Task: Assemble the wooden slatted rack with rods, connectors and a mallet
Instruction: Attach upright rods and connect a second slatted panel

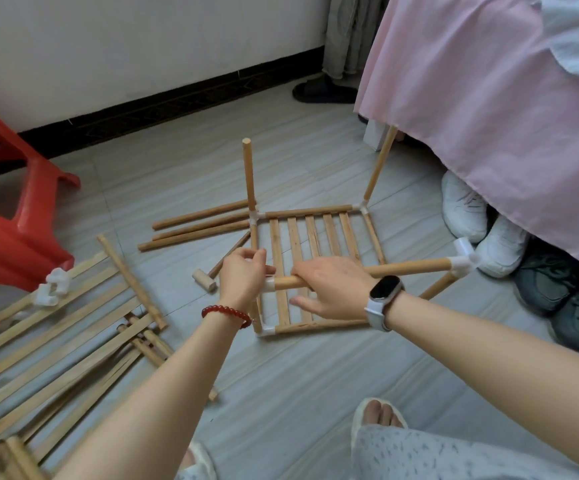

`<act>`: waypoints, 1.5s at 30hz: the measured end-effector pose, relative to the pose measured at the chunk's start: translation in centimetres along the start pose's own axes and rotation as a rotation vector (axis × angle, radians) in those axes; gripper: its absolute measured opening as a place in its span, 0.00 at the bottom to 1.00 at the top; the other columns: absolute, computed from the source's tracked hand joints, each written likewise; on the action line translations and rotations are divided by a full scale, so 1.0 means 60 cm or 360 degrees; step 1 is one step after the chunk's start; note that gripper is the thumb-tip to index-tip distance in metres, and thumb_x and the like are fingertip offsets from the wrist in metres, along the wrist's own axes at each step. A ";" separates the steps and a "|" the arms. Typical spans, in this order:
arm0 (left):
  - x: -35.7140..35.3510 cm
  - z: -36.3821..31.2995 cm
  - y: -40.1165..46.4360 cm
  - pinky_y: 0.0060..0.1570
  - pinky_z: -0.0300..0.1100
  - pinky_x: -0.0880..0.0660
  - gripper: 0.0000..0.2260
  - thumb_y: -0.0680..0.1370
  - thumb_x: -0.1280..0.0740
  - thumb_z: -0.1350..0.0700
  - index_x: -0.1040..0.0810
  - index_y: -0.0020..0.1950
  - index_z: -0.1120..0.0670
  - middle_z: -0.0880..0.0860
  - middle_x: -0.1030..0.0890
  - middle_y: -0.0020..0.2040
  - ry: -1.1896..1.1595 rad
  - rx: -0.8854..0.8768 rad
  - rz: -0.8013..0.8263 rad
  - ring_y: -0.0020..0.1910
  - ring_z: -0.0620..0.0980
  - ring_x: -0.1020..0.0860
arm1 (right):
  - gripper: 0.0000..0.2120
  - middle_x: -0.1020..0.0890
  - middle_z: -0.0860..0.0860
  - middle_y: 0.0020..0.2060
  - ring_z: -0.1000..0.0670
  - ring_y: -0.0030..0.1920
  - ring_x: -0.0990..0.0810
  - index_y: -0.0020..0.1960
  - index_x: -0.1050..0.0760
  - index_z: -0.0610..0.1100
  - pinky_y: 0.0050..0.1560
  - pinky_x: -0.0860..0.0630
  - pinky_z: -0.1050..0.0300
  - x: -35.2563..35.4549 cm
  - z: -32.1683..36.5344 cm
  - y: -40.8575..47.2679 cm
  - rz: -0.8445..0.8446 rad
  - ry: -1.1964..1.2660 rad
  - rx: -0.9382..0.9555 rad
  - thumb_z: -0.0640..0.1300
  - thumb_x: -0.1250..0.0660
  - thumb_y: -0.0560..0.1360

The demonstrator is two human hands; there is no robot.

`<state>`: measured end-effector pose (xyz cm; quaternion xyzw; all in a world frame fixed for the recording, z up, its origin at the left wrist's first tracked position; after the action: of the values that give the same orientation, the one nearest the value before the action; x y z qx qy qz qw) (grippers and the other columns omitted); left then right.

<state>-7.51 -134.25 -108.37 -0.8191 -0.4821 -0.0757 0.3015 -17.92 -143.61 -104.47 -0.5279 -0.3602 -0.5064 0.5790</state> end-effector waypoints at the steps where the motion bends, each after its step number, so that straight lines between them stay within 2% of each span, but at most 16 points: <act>1: 0.006 -0.005 -0.004 0.38 0.39 0.30 0.11 0.81 0.40 0.52 0.26 0.58 0.57 0.52 0.18 0.44 0.0183 -0.0074 -0.0063 0.40 0.45 0.24 | 0.18 0.24 0.56 0.48 0.55 0.47 0.26 0.60 0.29 0.49 0.51 0.31 0.57 0.008 -0.010 -0.016 -0.0042 0.0140 0.0002 0.59 0.45 0.79; 2: 0.015 -0.010 -0.007 0.41 0.42 0.28 0.11 0.81 0.41 0.52 0.26 0.58 0.56 0.52 0.20 0.47 0.0417 -0.0173 -0.0133 0.42 0.47 0.25 | 0.20 0.24 0.56 0.51 0.56 0.51 0.27 0.61 0.28 0.49 0.56 0.33 0.54 0.022 -0.028 -0.034 -0.0222 0.0268 -0.0028 0.60 0.48 0.78; 4: 0.026 -0.031 -0.010 0.52 0.49 0.27 0.11 0.81 0.42 0.52 0.25 0.59 0.55 0.51 0.22 0.51 0.0824 -0.0399 -0.0255 0.49 0.51 0.25 | 0.22 0.20 0.52 0.47 0.50 0.50 0.23 0.54 0.23 0.45 0.56 0.33 0.49 0.064 -0.097 -0.076 -0.0816 0.0248 -0.0238 0.55 0.51 0.77; 6: 0.023 -0.049 -0.009 0.54 0.52 0.27 0.11 0.81 0.42 0.55 0.25 0.59 0.54 0.52 0.23 0.54 0.0958 -0.0516 -0.0271 0.53 0.53 0.25 | 0.20 0.19 0.47 0.43 0.43 0.48 0.22 0.47 0.21 0.43 0.55 0.34 0.47 0.090 -0.185 -0.123 -0.1186 0.0033 -0.0709 0.49 0.51 0.76; 8: 0.010 -0.055 -0.007 0.41 0.46 0.27 0.10 0.80 0.43 0.57 0.25 0.57 0.55 0.53 0.23 0.52 0.0903 -0.0437 -0.0208 0.44 0.50 0.25 | 0.19 0.20 0.42 0.50 0.40 0.54 0.25 0.50 0.23 0.40 0.57 0.35 0.46 0.086 -0.269 -0.161 -0.1021 0.0071 -0.1293 0.47 0.50 0.78; 10: 0.004 -0.050 0.000 0.34 0.42 0.31 0.07 0.78 0.43 0.59 0.26 0.50 0.55 0.54 0.21 0.45 0.0879 -0.0328 -0.0220 0.37 0.49 0.26 | 0.20 0.23 0.37 0.55 0.37 0.57 0.27 0.53 0.26 0.36 0.55 0.33 0.46 0.055 -0.325 -0.180 -0.0704 0.0296 -0.1621 0.46 0.52 0.79; 12: 0.004 -0.042 0.008 0.39 0.44 0.29 0.06 0.79 0.43 0.59 0.27 0.48 0.56 0.54 0.22 0.43 0.0801 -0.0297 -0.0214 0.40 0.52 0.25 | 0.19 0.23 0.37 0.57 0.36 0.57 0.26 0.54 0.26 0.35 0.54 0.30 0.46 0.017 -0.346 -0.179 -0.0471 0.0666 -0.1680 0.45 0.52 0.81; 14: 0.004 -0.035 0.018 0.46 0.49 0.24 0.07 0.79 0.42 0.59 0.25 0.48 0.57 0.54 0.20 0.42 0.0636 -0.0260 -0.0155 0.42 0.54 0.21 | 0.18 0.21 0.40 0.57 0.37 0.58 0.26 0.53 0.26 0.37 0.54 0.30 0.49 -0.005 -0.352 -0.177 -0.0401 0.0798 -0.1754 0.44 0.52 0.81; 16: 0.015 -0.024 0.019 0.46 0.49 0.22 0.08 0.80 0.43 0.60 0.24 0.47 0.57 0.55 0.18 0.36 0.0417 -0.0160 -0.0173 0.37 0.53 0.19 | 0.12 0.22 0.40 0.57 0.38 0.57 0.25 0.56 0.29 0.38 0.49 0.31 0.51 -0.014 -0.338 -0.175 -0.0272 0.0616 -0.1768 0.41 0.49 0.80; 19: 0.045 -0.009 0.017 0.36 0.44 0.22 0.08 0.80 0.43 0.61 0.24 0.50 0.59 0.56 0.19 0.33 0.0295 -0.0057 -0.0255 0.29 0.52 0.20 | 0.12 0.22 0.41 0.55 0.38 0.55 0.24 0.57 0.29 0.39 0.45 0.33 0.53 -0.025 -0.300 -0.176 -0.0160 0.0451 -0.1727 0.38 0.47 0.77; 23: 0.056 0.001 0.001 0.37 0.46 0.23 0.10 0.78 0.43 0.58 0.22 0.46 0.56 0.54 0.19 0.35 0.0856 -0.0181 -0.0206 0.36 0.54 0.21 | 0.16 0.19 0.40 0.49 0.38 0.50 0.22 0.52 0.27 0.39 0.44 0.33 0.53 -0.004 -0.241 -0.174 -0.0401 0.0339 -0.1494 0.43 0.52 0.81; 28: 0.052 -0.016 -0.023 0.29 0.41 0.37 0.11 0.79 0.46 0.54 0.26 0.42 0.54 0.52 0.25 0.32 0.1399 -0.0375 -0.0382 0.31 0.51 0.29 | 0.18 0.19 0.40 0.45 0.38 0.46 0.22 0.50 0.29 0.40 0.41 0.35 0.52 0.003 -0.215 -0.173 -0.0552 0.0224 -0.1287 0.47 0.55 0.82; 35: 0.028 -0.014 0.007 0.35 0.44 0.32 0.17 0.81 0.49 0.48 0.28 0.41 0.55 0.54 0.25 0.34 0.1366 -0.0486 -0.0435 0.33 0.53 0.28 | 0.19 0.20 0.38 0.45 0.36 0.47 0.22 0.50 0.29 0.38 0.41 0.34 0.51 -0.020 -0.244 -0.166 -0.0614 0.0240 -0.1328 0.47 0.55 0.82; 40: 0.023 0.007 -0.009 0.46 0.49 0.28 0.17 0.80 0.48 0.46 0.25 0.54 0.55 0.56 0.22 0.48 0.1210 -0.0427 -0.0322 0.47 0.57 0.26 | 0.19 0.19 0.41 0.46 0.38 0.47 0.22 0.53 0.30 0.40 0.42 0.34 0.51 -0.024 -0.222 -0.182 -0.0414 0.0200 -0.1328 0.48 0.57 0.83; 43: 0.020 0.002 -0.019 0.58 0.52 0.29 0.18 0.80 0.46 0.47 0.29 0.65 0.54 0.56 0.25 0.60 0.1360 -0.0452 -0.0144 0.59 0.56 0.28 | 0.13 0.20 0.43 0.49 0.42 0.44 0.25 0.54 0.30 0.41 0.43 0.33 0.53 -0.010 -0.203 -0.174 -0.0117 0.0017 -0.1298 0.42 0.52 0.81; 45: 0.028 -0.005 -0.023 0.62 0.54 0.33 0.18 0.80 0.46 0.46 0.29 0.66 0.52 0.54 0.27 0.63 0.1481 -0.0463 0.0016 0.62 0.54 0.30 | 0.12 0.21 0.45 0.50 0.44 0.46 0.25 0.54 0.29 0.43 0.46 0.31 0.52 0.003 -0.182 -0.152 0.0061 -0.0002 -0.1148 0.43 0.51 0.81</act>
<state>-7.71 -132.69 -106.85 -0.7344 -0.2765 -0.4990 0.3678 -27.98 -153.65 -104.04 -0.7052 -0.1486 -0.5897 0.3646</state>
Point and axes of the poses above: each hand's wrist, its own y-axis towards the middle knuckle, its own x-axis out of the back of the hand, z = x × y, the point moved 5 cm from there along y, towards the middle knuckle
